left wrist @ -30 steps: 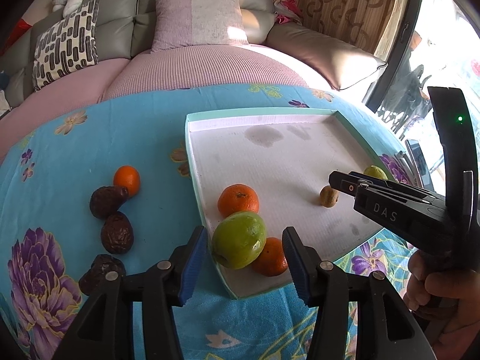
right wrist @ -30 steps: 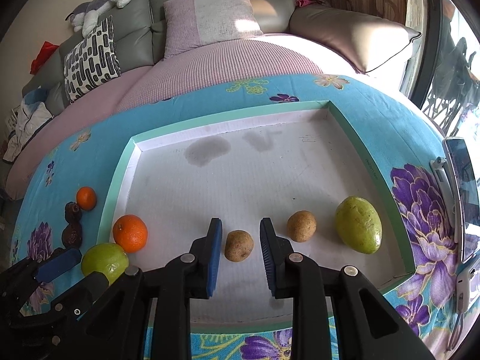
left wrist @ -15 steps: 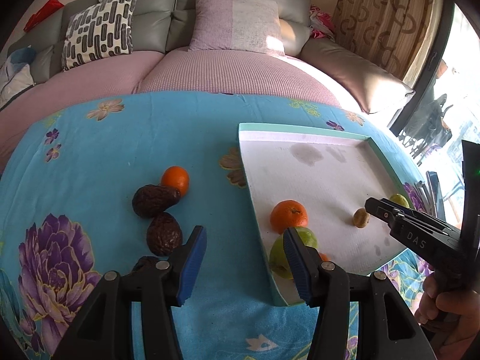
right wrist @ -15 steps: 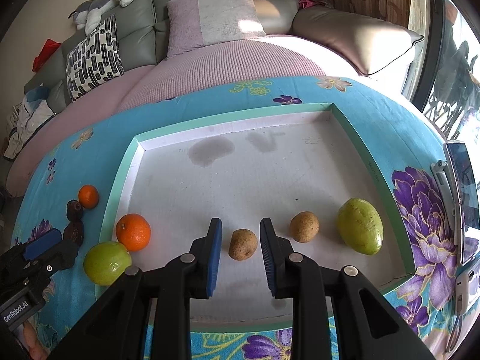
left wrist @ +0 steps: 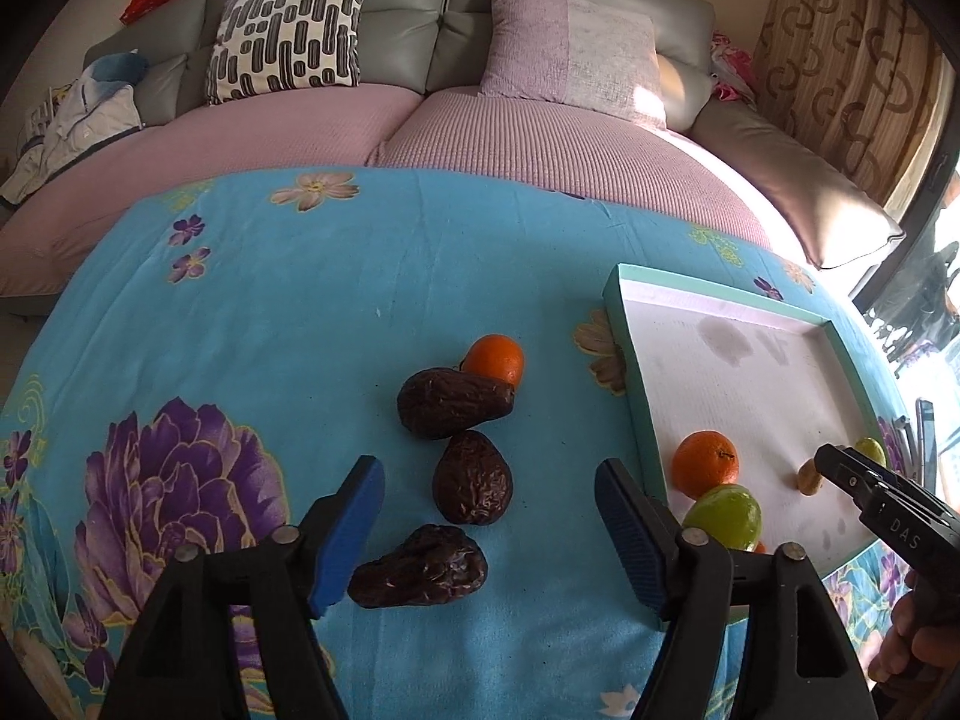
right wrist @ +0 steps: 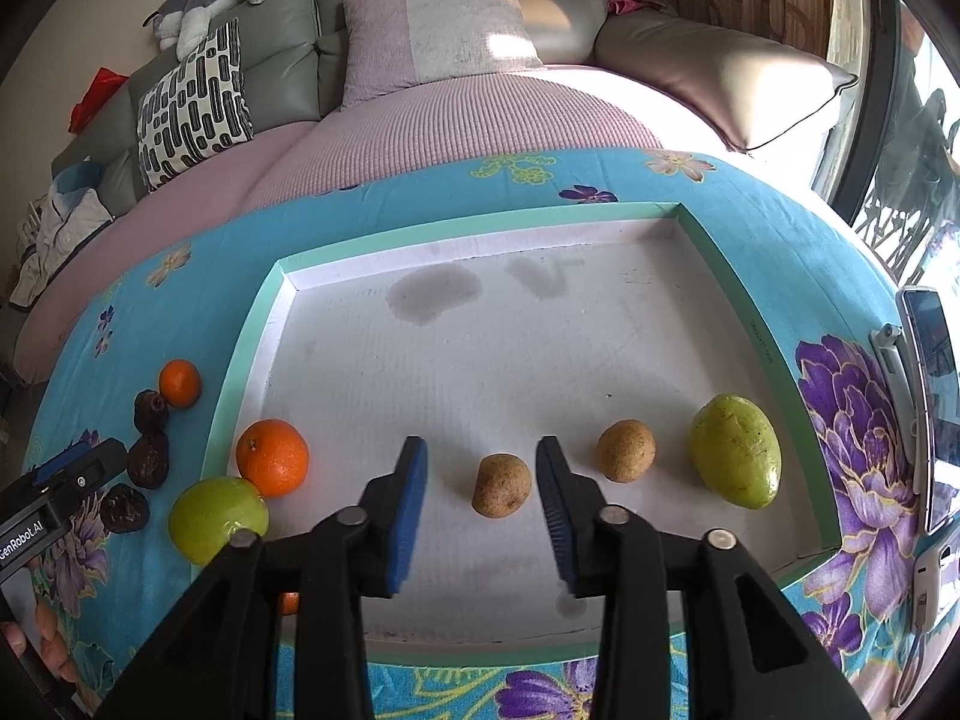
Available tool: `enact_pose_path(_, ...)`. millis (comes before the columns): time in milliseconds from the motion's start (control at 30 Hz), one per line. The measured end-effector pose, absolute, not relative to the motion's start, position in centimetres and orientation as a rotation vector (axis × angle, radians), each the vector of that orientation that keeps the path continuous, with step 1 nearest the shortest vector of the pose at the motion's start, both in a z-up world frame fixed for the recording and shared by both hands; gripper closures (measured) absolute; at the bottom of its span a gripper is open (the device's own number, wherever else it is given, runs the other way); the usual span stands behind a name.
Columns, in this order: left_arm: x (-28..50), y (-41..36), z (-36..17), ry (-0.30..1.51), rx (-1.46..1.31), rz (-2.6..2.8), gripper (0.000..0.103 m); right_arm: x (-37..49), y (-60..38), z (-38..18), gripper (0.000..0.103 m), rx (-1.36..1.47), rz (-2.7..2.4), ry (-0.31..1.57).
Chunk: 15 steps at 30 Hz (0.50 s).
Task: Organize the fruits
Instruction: 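Open the right gripper releasing the kiwi while the left gripper releases the mango in the tray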
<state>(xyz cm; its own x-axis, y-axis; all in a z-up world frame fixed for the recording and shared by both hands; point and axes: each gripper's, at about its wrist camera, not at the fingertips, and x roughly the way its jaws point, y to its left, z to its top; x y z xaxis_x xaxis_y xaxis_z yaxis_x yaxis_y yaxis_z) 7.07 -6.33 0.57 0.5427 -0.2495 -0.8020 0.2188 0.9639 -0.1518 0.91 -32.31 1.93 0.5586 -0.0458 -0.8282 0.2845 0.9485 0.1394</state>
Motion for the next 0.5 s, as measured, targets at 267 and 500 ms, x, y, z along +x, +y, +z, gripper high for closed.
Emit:
enact_pose_path(267,7.47,-5.89,-0.09,0.948,-0.011,-0.219,0.0,0.88,-32.29,1.98,0.017,0.255,-0.197,0.937)
enact_pose_path(500,7.54,-5.4,0.06,0.916,0.001,-0.188,0.0,0.47,-32.44,2.83,0.009,0.235,-0.239,0.85)
